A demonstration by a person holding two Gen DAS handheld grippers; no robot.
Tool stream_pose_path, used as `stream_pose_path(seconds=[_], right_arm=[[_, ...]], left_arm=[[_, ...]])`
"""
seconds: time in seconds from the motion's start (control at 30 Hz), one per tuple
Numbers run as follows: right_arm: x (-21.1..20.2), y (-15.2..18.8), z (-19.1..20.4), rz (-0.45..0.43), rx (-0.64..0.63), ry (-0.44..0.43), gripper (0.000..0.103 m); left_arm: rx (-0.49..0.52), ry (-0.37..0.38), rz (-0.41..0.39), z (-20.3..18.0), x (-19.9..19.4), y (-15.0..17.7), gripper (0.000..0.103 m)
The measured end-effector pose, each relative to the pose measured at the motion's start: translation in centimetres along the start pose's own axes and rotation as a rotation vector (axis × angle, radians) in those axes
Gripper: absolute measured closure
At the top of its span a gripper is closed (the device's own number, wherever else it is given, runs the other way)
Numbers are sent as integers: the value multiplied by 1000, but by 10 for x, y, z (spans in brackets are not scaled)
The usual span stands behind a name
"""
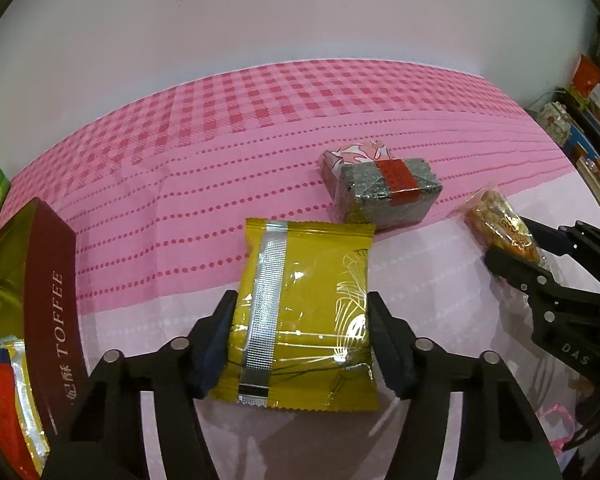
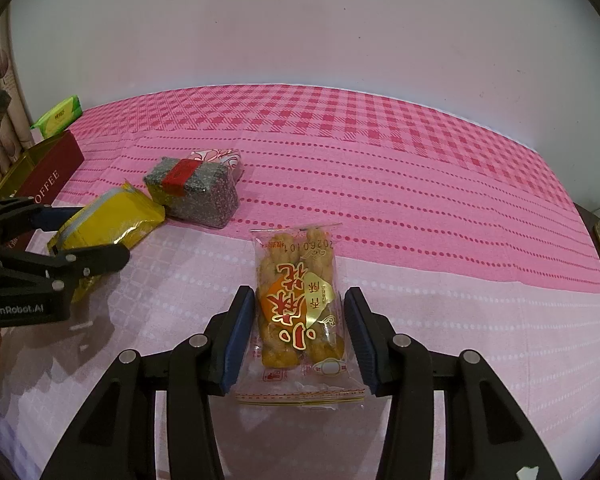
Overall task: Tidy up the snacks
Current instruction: 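Lower the left tool onto the yellow foil packet and close on it, then carry the yellow packet into the tin and open the left tool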
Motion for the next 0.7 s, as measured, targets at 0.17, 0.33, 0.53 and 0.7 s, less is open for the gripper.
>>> stream_pose_path(seconds=[0.17,0.33,0.53,0.7], right_arm=[[0,0,0,0,0,0,59],[0,0,-1,0,0,-1,59],[0,0,-1,0,-1,-1,59],[0,0,-1,0,2,0,58]], left_arm=[[-23,3,1,2,-3,1,47],[-7,-19,1,-2,-11,5,47],[-13,-24,-16,-4,-26,11,47],[-23,-36,-31,-3,-43,14,47]])
Point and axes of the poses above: each gripper's, at about its wrist camera, not at the fingertips, and x roughly the way its jaws point, z to its left, y to its underside, the point moved 2 cm from there along x, roughly the way its jaws point, and after that the axes turned 2 degrees about -x, right-handed, at the moved point
